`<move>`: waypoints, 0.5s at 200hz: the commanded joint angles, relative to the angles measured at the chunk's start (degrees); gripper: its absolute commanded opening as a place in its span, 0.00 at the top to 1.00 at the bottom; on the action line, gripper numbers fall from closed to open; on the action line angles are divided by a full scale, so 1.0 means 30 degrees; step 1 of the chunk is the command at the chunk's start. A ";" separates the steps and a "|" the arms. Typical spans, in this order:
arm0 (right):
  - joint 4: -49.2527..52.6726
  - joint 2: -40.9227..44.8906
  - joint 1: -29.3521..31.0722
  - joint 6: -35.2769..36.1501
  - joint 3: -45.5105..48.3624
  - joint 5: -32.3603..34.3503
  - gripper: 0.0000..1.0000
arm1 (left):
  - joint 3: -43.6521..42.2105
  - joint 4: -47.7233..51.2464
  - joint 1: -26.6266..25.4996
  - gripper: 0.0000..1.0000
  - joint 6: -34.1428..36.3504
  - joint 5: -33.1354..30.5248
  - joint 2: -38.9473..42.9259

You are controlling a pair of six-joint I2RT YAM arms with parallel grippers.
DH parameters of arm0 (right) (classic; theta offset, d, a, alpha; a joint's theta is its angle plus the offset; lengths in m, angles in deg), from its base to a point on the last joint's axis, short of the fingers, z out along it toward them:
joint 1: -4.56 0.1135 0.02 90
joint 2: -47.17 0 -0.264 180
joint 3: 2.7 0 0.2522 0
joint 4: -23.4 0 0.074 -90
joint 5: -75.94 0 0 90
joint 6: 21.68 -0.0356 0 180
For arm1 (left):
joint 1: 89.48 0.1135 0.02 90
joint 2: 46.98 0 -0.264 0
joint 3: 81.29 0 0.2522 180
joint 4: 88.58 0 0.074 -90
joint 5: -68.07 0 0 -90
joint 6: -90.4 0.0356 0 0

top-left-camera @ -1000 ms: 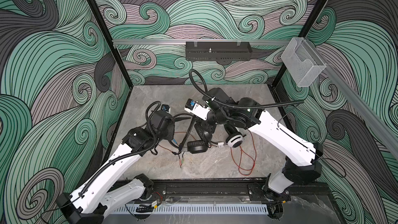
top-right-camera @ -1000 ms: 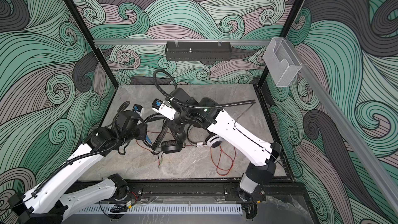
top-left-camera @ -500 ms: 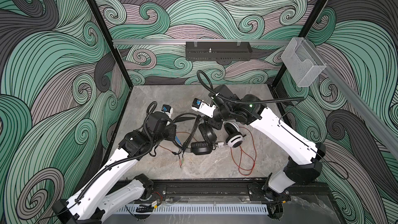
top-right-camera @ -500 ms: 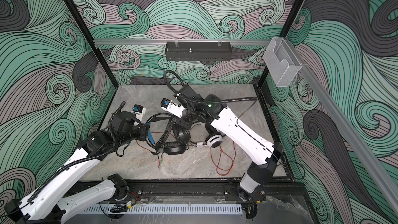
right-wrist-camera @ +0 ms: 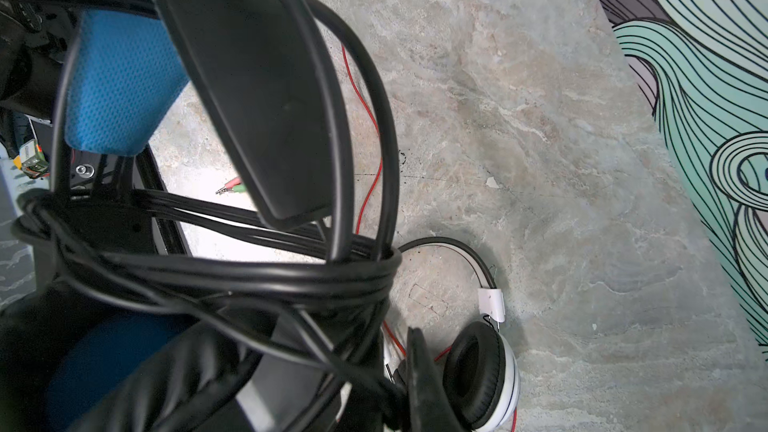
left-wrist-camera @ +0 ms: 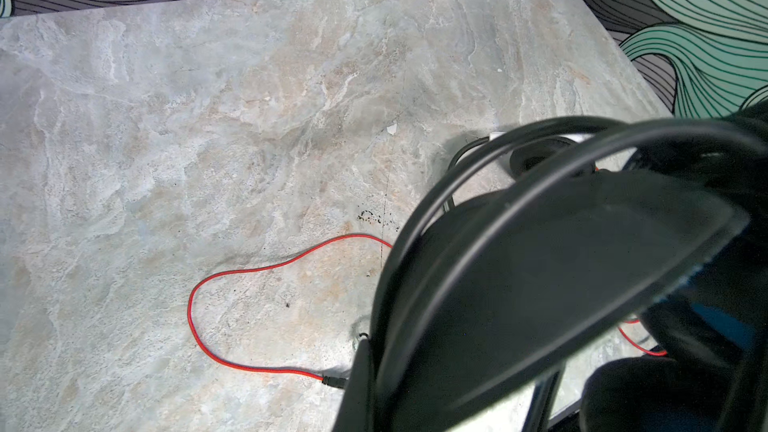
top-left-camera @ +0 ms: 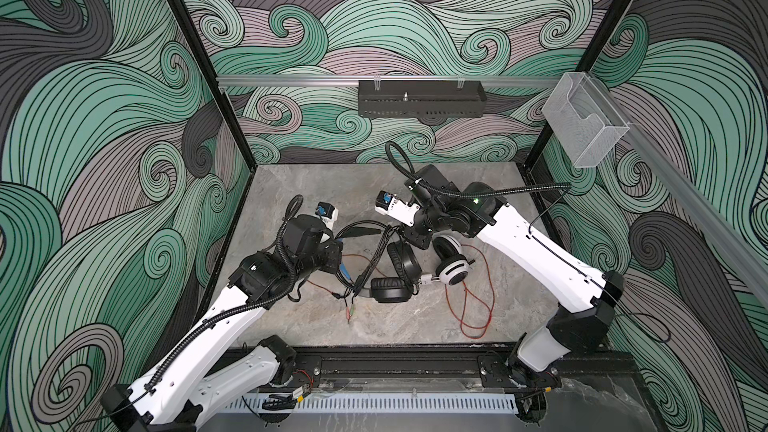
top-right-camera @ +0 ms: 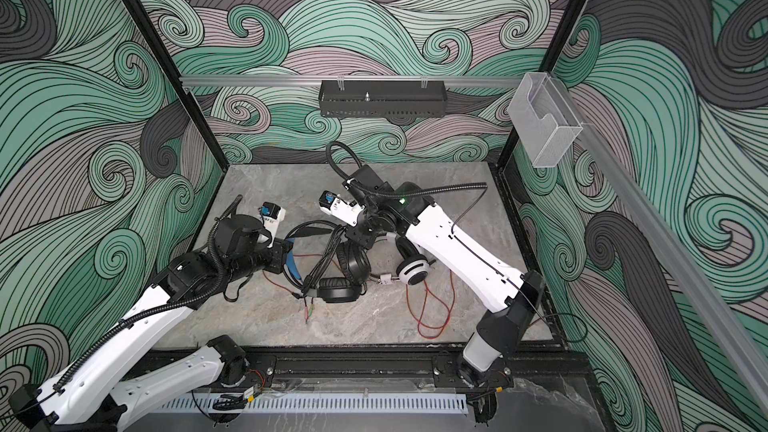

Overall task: Wrap the headphones
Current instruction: 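Release the cable and draw the right gripper back while the left gripper lowers the headset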

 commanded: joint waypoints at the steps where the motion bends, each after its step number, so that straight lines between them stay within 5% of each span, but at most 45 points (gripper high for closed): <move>1: -0.1420 0.0307 -0.0466 -0.0206 0.0598 0.0149 0.91 | 0.0437 -0.0483 -0.0138 1.00 0.0251 0.1593 0.0375; 100: -0.3319 0.1111 -0.0767 -0.0820 0.3178 -0.0495 0.73 | 0.0817 0.0051 -0.0138 1.00 0.0444 0.1330 -0.0076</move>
